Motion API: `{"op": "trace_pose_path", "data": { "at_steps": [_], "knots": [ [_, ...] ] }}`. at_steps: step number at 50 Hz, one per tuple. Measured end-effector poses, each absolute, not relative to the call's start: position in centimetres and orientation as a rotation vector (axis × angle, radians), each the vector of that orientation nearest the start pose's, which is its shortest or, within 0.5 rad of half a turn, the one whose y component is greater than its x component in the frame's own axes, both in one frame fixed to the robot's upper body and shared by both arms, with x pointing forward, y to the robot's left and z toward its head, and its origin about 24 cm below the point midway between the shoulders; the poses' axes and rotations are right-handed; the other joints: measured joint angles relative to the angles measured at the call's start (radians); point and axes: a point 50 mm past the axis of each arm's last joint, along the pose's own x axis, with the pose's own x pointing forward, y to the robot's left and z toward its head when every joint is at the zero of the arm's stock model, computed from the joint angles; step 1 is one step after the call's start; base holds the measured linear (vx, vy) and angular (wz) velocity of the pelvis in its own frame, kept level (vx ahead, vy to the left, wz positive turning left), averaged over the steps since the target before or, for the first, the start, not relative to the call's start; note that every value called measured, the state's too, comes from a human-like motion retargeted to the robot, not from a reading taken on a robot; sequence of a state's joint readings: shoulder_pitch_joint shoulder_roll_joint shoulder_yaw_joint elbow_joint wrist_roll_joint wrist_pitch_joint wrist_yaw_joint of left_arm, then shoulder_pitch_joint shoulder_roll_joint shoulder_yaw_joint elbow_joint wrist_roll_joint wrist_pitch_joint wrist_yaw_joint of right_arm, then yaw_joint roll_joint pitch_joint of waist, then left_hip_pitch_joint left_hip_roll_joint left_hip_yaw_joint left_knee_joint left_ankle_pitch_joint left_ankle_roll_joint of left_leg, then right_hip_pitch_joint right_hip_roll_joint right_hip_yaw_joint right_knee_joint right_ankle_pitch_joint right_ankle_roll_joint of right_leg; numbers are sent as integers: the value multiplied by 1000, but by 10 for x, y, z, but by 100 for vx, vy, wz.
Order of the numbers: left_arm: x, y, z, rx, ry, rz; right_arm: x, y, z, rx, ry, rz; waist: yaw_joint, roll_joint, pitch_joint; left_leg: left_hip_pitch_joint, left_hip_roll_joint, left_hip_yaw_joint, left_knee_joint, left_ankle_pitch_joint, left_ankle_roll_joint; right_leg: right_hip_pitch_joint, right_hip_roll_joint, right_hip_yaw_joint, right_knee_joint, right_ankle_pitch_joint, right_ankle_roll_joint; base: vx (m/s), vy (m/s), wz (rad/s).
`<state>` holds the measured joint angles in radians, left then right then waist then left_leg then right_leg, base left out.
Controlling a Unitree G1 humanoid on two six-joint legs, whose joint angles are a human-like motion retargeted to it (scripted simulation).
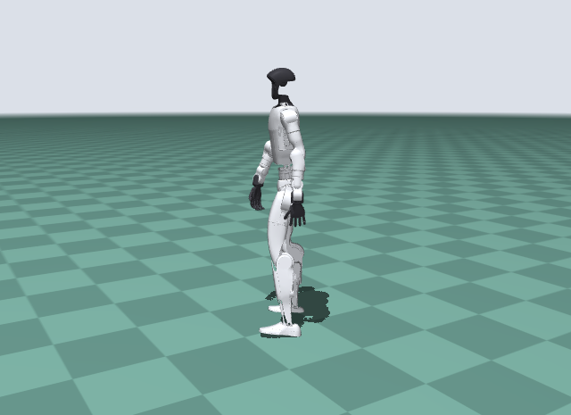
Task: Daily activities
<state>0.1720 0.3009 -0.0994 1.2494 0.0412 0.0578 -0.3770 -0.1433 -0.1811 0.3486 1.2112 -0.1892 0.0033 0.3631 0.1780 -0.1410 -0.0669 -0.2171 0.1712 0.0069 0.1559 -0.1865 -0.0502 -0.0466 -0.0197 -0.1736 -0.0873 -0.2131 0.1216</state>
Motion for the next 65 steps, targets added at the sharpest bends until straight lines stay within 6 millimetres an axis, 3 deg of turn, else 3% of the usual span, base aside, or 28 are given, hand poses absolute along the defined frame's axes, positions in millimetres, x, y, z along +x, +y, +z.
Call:
{"op": "trace_pose_path", "data": {
  "at_steps": [7,14,18,22,25,28,30,33,36,40,43,45,47,50,53,55,57,60,65],
  "knots": [
    [-13,246,-166,-68,1517,-35,110,-195,-161,-344,1246,534,-15,-26,10,-69,-7,-10,-6,-27,12,-21,5,91,0,16,-2,1,-9,-63],
    [17,234,-169,-115,1442,-42,105,-191,-163,-298,1273,537,-78,-24,-17,-19,-50,-12,-56,-8,17,-34,19,192,6,27,-16,5,7,-65],
    [54,229,-166,-110,1349,-105,104,-179,-164,-253,1288,575,-131,-13,-44,27,-62,30,-106,-16,43,-55,18,235,42,5,-26,7,15,-51],
    [114,219,-149,-90,1123,-230,103,-169,-165,-187,1311,610,-170,12,-72,72,-76,74,-173,-15,67,-73,7,260,75,-12,-37,7,18,-38],
    [163,204,-114,-88,846,-380,103,-165,-164,-122,1323,628,-184,38,-91,101,-88,98,-219,-9,80,-81,-3,269,88,-15,-42,5,19,-32],
    [194,186,-64,-86,565,-572,106,-166,-163,-60,1323,613,-188,63,-106,119,-98,119,-236,-19,87,-80,-13,271,89,-10,-38,3,18,-36],
    [199,176,-33,-76,432,-698,110,-170,-162,-38,1318,582,-188,78,-113,127,-103,131,-237,-31,91,-78,-19,271,88,-6,-32,2,16,-37],
    [192,166,-5,-65,335,-847,116,-176,-160,-16,1306,522,-184,95,-120,136,-110,147,-238,-48,93,-77,-26,269,85,-1,-21,2,14,-34],
    [178,161,4,-83,324,-956,123,-178,-158,-7,1277,472,-181,106,-124,142,-116,163,-238,-64,96,-78,-32,269,82,4,-12,2,11,-30],
    [158,159,0,-115,386,-1030,144,-169,-151,10,1183,478,-180,109,-128,146,-122,181,-239,-77,103,-82,-39,271,77,10,-3,1,7,-27],
    [148,161,-12,-128,452,-1007,175,-147,-135,46,1016,544,-186,108,-133,145,-126,193,-240,-81,109,-87,-42,274,69,17,0,-1,4,-29],
    [144,165,-22,-139,492,-950,202,-127,-114,84,851,591,-195,107,-139,143,-127,202,-241,-82,113,-93,-43,279,63,25,2,-3,2,-32],
    [142,168,-35,-155,528,-854,231,-105,-80,146,645,628,-206,105,-148,140,-128,212,-242,-79,119,-100,-43,284,57,36,5,-4,1,-34],
    [141,175,-56,-200,583,-673,265,-71,-12,276,311,680,-222,100,-162,137,-127,229,-243,-70,129,-110,-42,292,51,56,12,-5,-1,-33],
    [143,175,-71,-279,609,-515,273,-47,51,423,56,726,-230,92,-173,135,-126,241,-242,-61,136,-116,-41,297,43,72,18,-5,-3,-28],
    [147,169,-73,-328,593,-462,267,-38,68,517,4,755,-230,87,-176,134,-124,243,-242,-56,139,-116,-39,301,33,83,18,-3,-5,-23],
    [153,160,-67,-359,555,-466,254,-33,58,588,68,786,-227,81,-175,133,-121,242,-241,-53,140,-113,-36,305,20,92,16,-1,-6,-21],
    [157,149,-57,-390,501,-517,228,-34,12,666,291,781,-218,74,-172,133,-115,236,-240,-54,142,-109,-30,311,2,101,13,1,-7,-19],
    [154,137,-44,-469,458,-624,180,-56,-58,757,612,636,-202,64,-168,134,-107,224,-237,-57,148,-110,-21,312,1,95,11,3,-6,-15]
  ]
}}
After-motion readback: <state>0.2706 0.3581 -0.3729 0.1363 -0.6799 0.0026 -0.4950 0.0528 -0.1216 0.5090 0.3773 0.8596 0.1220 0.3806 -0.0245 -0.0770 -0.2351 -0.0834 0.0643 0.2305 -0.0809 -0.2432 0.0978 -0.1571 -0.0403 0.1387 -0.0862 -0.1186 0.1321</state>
